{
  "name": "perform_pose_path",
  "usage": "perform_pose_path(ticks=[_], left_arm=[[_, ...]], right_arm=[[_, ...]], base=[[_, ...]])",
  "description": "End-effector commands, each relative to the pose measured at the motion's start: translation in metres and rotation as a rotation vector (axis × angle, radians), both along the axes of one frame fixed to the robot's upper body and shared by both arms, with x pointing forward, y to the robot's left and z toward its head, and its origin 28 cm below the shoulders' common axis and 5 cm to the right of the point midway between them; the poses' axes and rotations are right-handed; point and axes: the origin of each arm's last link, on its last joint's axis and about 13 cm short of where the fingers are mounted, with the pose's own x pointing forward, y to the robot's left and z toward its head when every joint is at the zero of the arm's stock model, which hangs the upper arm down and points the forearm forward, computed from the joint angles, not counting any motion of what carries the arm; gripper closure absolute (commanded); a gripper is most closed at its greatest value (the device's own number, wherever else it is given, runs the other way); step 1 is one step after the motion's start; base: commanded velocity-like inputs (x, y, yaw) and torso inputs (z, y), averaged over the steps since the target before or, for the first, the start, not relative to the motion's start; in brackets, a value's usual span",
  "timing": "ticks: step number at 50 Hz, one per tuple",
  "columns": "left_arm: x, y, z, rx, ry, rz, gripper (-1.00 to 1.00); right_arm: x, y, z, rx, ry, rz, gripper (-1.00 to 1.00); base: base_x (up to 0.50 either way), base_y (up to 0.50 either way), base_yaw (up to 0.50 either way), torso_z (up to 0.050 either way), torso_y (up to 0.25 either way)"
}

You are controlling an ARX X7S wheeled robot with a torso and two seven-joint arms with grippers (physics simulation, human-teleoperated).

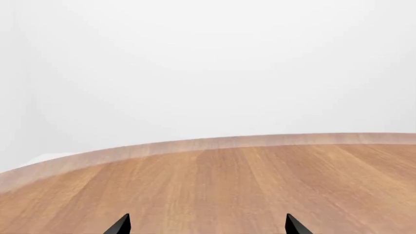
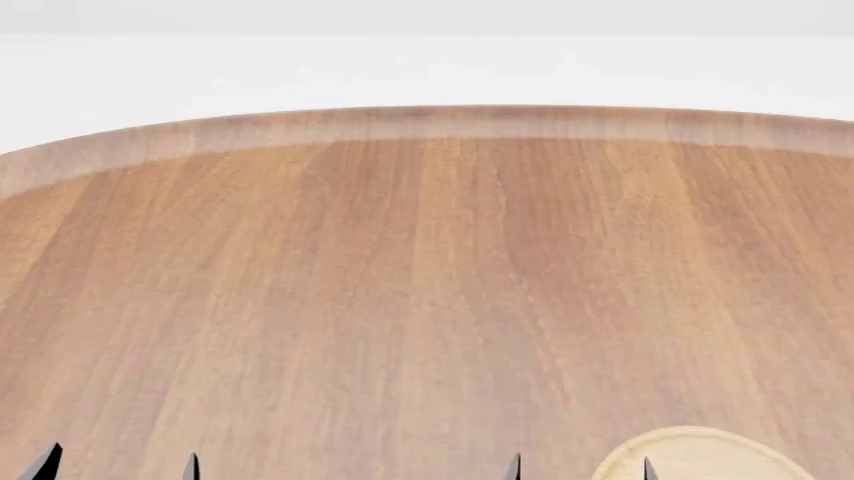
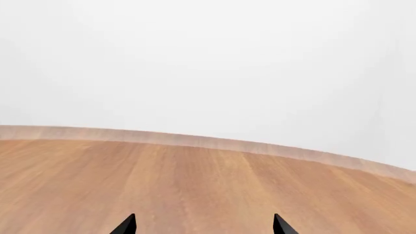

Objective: Put the chocolate pudding to the left of the plate.

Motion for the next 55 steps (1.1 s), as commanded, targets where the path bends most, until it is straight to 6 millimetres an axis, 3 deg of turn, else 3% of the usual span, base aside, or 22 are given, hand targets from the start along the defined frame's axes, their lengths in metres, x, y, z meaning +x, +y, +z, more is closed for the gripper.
perform_pose_path(ticks=[1, 4, 7, 12, 15, 18, 21, 25, 28, 35, 40, 45, 52, 54, 55], left_arm=[[0.000, 0.000, -0.001, 0.001, 0.003, 0.002, -1.00], [0.000, 0.000, 0.000, 0.000, 0.001, 0.002, -1.00], [0.002, 0.001, -0.001, 0.002, 0.004, 0.004, -1.00], [0.003, 0.002, 0.000, 0.001, 0.002, 0.011, -1.00], [0.004, 0.001, -0.003, 0.004, 0.004, 0.010, -1.00], [0.005, 0.002, -0.003, 0.004, 0.007, 0.016, -1.00], [0.005, 0.003, -0.002, 0.006, 0.007, 0.020, -1.00], [0.005, 0.003, -0.001, 0.006, 0.006, 0.019, -1.00], [0.005, 0.003, -0.001, 0.010, 0.007, 0.021, -1.00], [0.005, 0.001, -0.002, 0.015, 0.010, 0.016, -1.00], [0.005, 0.001, -0.002, 0.016, 0.011, 0.013, -1.00], [0.006, 0.001, -0.003, 0.016, 0.014, 0.014, -1.00], [0.006, 0.000, -0.004, 0.019, 0.015, 0.009, -1.00], [0.006, 0.000, -0.004, 0.019, 0.015, 0.009, -1.00], [0.006, 0.000, -0.005, 0.019, 0.016, 0.009, -1.00]], right_arm=[[-0.005, -0.017, 0.034, -0.052, -0.103, -0.029, -1.00], [-0.002, -0.031, 0.061, -0.068, -0.138, -0.029, -1.00], [0.001, -0.045, 0.093, -0.209, -0.180, -0.026, -1.00], [0.000, -0.068, 0.145, -0.362, -0.134, 0.151, -1.00], [-0.001, -0.075, 0.160, -0.435, -0.114, 0.235, -1.00], [-0.008, -0.082, 0.163, -0.481, -0.056, 0.495, -1.00], [-0.008, -0.090, 0.166, -0.429, 0.053, 0.589, -1.00], [-0.013, -0.096, 0.178, -0.461, 0.071, 0.592, -1.00], [-0.027, -0.101, 0.192, -0.535, 0.155, 0.704, -1.00], [-0.047, -0.104, 0.195, -0.726, 0.346, 0.903, -1.00], [-0.047, -0.105, 0.182, -0.777, 0.446, 0.955, -1.00], [-0.044, -0.108, 0.160, -0.777, 0.519, 1.012, -1.00], [-0.046, -0.113, 0.145, -0.764, 0.558, 1.057, -1.00], [-0.056, -0.110, 0.114, -0.702, 0.717, 1.093, -1.00], [-0.050, -0.102, 0.111, -0.704, 0.699, 1.126, -1.00]], base=[[0.00, 0.00, 0.00, 0.000, 0.000], [0.00, 0.00, 0.00, 0.000, 0.000], [0.00, 0.00, 0.00, 0.000, 0.000], [0.00, 0.00, 0.00, 0.000, 0.000], [0.00, 0.00, 0.00, 0.000, 0.000], [0.00, 0.00, 0.00, 0.000, 0.000], [0.00, 0.00, 0.00, 0.000, 0.000], [0.00, 0.00, 0.00, 0.000, 0.000], [0.00, 0.00, 0.00, 0.000, 0.000], [0.00, 0.00, 0.00, 0.000, 0.000], [0.00, 0.00, 0.00, 0.000, 0.000], [0.00, 0.00, 0.00, 0.000, 0.000], [0.00, 0.00, 0.00, 0.000, 0.000], [0.00, 0.00, 0.00, 0.000, 0.000], [0.00, 0.00, 0.00, 0.000, 0.000]])
